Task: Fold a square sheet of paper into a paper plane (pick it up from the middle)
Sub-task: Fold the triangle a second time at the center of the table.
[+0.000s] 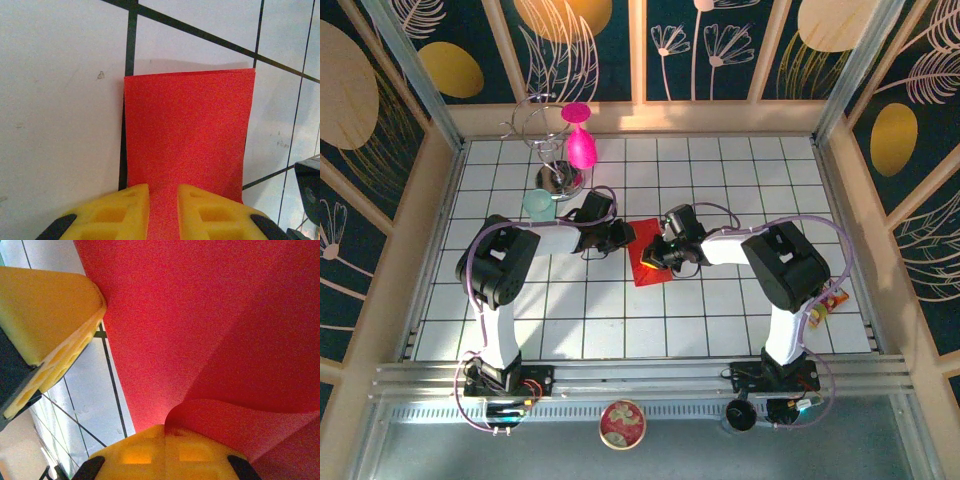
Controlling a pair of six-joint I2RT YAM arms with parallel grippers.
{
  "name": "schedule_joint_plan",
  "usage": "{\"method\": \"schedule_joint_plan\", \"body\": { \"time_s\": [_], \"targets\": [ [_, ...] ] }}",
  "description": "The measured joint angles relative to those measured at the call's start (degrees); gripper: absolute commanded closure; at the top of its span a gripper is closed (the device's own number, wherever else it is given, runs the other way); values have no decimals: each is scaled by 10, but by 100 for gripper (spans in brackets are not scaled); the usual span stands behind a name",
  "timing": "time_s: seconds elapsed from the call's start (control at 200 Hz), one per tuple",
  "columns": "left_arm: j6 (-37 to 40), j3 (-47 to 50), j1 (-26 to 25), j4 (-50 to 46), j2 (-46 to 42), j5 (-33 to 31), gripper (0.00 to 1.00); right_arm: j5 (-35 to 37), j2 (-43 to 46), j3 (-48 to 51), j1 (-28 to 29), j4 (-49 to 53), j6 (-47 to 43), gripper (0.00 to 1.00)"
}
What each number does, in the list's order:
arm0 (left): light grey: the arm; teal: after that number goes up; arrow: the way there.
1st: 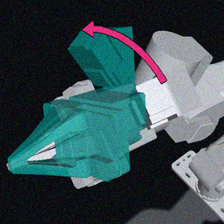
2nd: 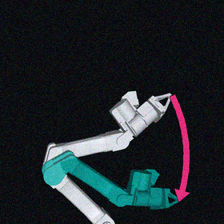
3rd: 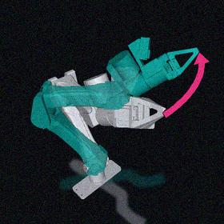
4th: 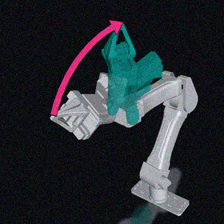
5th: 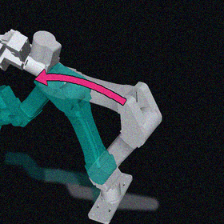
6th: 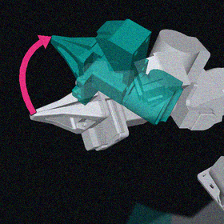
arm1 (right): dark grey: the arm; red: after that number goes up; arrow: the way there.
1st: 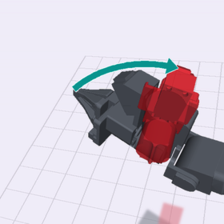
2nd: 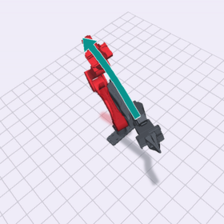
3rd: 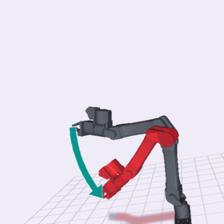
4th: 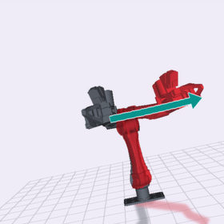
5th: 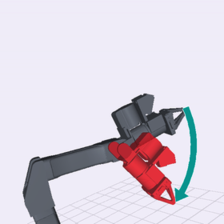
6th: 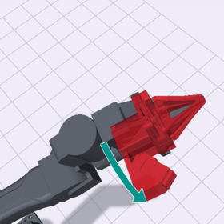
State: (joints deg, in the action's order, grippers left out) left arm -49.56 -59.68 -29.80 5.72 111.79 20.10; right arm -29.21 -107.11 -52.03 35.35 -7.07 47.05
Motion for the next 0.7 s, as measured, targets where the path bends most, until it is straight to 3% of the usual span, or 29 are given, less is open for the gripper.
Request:
{"method": "schedule_joint_plan", "body": {
  "time_s": [0.17, 0.37, 0.701],
  "targets": [
    [0, 0, 0, -1, -1, 0, 76, 3, -3, 0, 1, 0, 0, 93],
    [0, 0, 0, -27, -21, -22, 71, -1, -3, -3, 2, -3, 0, 77],
    [-21, 36, 7, -33, -144, -90, 54, -12, -3, -7, 3, -14, 15, 64]
  ]
}}
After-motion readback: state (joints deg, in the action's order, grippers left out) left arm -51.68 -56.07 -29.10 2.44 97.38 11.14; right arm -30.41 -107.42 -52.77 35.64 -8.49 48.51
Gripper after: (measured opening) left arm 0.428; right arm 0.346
